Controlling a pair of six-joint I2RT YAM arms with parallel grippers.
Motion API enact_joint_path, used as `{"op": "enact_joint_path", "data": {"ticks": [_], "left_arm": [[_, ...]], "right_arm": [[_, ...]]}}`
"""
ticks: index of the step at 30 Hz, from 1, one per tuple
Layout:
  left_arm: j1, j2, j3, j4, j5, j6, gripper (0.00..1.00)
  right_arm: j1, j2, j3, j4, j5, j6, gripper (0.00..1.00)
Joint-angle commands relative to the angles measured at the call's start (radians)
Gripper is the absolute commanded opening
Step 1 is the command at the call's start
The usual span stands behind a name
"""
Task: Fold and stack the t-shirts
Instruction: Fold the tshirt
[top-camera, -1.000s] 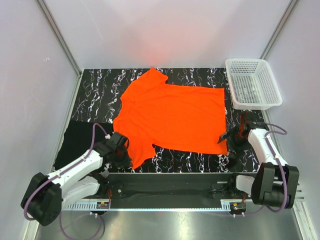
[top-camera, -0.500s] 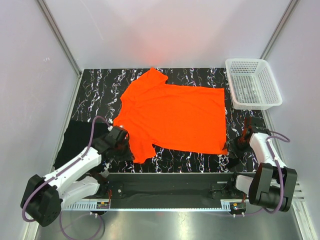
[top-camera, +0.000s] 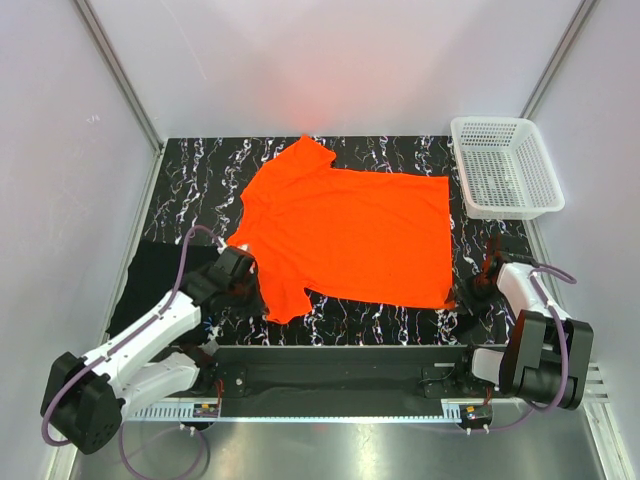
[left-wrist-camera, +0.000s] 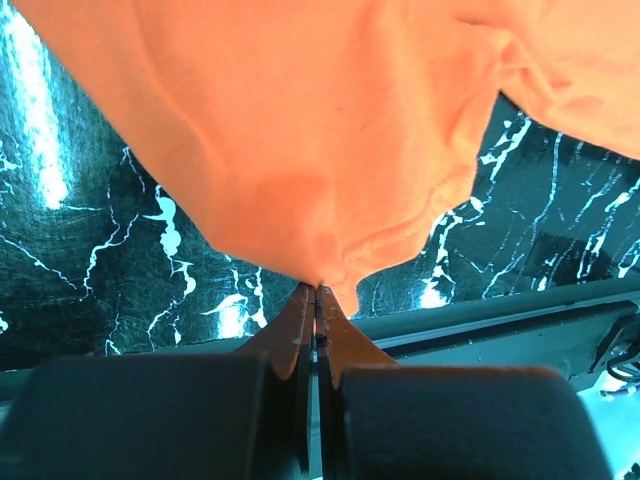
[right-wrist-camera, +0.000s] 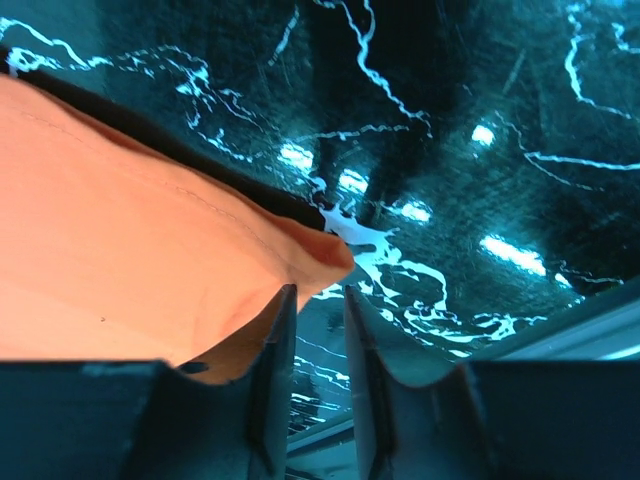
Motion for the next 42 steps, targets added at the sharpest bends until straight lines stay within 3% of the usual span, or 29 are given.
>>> {"op": "enact_joint_path", "data": {"ticks": [1, 5, 10, 17, 23, 33, 42], "left_arm": [[-0.002, -0.018, 0.063, 0.012, -0.001, 0.039, 0.00], [-0.004, -0.022, 0.078, 0.009, 0.000, 0.045, 0.00], [-0.004, -0.026, 0.107, 0.005, -0.012, 0.053, 0.00], [-0.004, -0.029, 0.142, 0.000, -0.021, 0.063, 0.00], [-0.004, -0.080, 0.150, -0.035, -0.035, 0.070, 0.00], [0.000, -0.195, 0.156, -0.086, 0.012, 0.079, 0.00], [0.000, -0.187, 0.214, -0.126, -0.001, 0.097, 0.00]], "right_arm": [[-0.008, 0.019, 0.010, 0.034, 0.018, 0.000, 0.34], [-0.006, 0.033, 0.016, 0.034, 0.022, -0.005, 0.41], [-0.006, 0.076, 0.033, 0.035, 0.030, 0.003, 0.41], [-0.006, 0.104, 0.040, 0.055, 0.056, 0.009, 0.28], [-0.006, 0.059, 0.034, 0.023, 0.064, -0.009, 0.10], [-0.006, -0.036, 0.028, -0.046, 0.021, -0.049, 0.00], [-0.008, -0.051, 0.100, -0.101, 0.084, -0.097, 0.00]]}}
